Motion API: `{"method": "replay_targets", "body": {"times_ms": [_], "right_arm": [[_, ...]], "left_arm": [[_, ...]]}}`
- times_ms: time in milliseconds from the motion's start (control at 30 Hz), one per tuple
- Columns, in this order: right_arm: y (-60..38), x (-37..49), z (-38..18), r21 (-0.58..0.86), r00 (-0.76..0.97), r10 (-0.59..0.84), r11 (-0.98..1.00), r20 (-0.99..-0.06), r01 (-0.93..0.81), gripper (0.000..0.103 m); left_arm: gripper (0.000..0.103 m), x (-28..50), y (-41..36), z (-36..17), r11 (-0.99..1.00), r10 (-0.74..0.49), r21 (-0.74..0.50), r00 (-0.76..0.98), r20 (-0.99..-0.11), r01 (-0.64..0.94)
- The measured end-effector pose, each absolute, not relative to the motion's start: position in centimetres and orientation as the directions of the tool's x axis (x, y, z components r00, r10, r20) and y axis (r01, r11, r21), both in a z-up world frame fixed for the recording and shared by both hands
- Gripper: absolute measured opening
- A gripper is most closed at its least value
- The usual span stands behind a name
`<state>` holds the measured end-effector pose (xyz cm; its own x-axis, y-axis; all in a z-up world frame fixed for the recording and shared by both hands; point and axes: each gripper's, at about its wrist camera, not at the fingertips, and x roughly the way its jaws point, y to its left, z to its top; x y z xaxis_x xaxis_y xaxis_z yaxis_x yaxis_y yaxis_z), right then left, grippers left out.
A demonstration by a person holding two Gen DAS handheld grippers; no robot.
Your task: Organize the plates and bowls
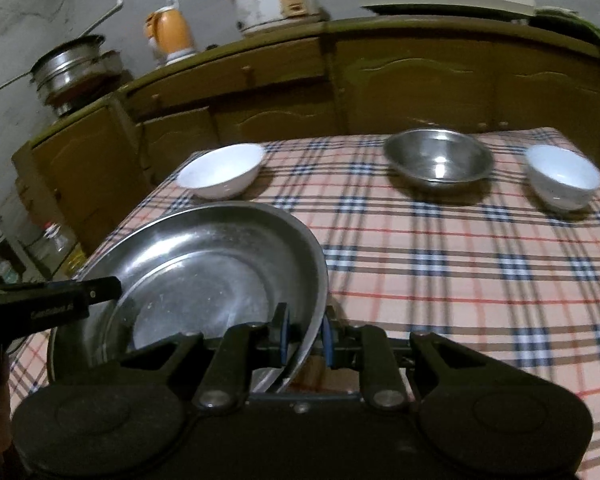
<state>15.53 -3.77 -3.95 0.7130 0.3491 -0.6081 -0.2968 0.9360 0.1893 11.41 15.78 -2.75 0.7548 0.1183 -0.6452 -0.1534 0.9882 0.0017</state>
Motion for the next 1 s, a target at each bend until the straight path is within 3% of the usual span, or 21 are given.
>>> {"method": "replay_targets", "body": {"times_ms": [567, 1000], "right_arm": [[8.4, 18.7, -7.8, 0.166, 0.635, 0.416, 0.894, -0.651, -0.416, 0.023], [10.7, 19.8, -9.6, 0.167, 0.627, 0.419, 0.891, -0.657, -0.421, 0.024]], "left_arm": [[0.028, 12.4, 26.4, -6.1, 0.953, 0.229, 0.014, 0.689, -0.688, -0.302], [0.029, 13.7, 28.5, -7.7, 0.941, 0.246, 0.0, 0.687, -0.684, -0.337]]}}
